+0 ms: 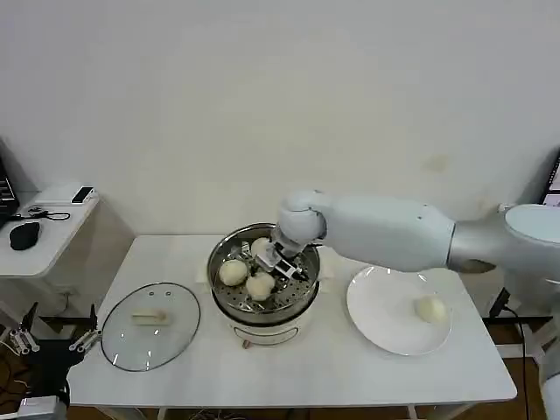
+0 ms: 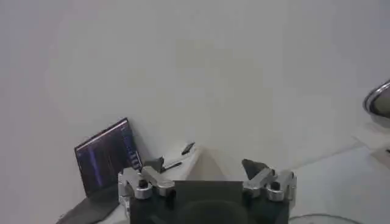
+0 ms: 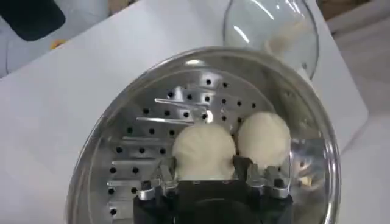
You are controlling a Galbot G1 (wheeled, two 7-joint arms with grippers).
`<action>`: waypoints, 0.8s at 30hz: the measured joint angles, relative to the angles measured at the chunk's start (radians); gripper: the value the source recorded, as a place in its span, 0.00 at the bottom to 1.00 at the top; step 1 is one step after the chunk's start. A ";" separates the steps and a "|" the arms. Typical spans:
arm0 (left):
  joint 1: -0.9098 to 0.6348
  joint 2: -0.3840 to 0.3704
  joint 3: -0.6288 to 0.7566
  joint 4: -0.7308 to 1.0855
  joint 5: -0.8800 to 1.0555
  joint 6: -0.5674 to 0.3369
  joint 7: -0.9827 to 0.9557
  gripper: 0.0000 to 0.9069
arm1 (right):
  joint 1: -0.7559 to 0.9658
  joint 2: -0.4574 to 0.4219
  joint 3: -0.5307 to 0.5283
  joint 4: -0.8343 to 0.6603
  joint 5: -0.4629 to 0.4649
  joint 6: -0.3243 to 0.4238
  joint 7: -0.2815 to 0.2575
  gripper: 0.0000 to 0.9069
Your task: Take steamed baozi put them in steamer then cover it.
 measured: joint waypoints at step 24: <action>-0.017 0.018 0.007 0.000 -0.005 0.002 0.002 1.00 | 0.077 -0.069 0.018 0.046 0.031 0.019 0.034 1.00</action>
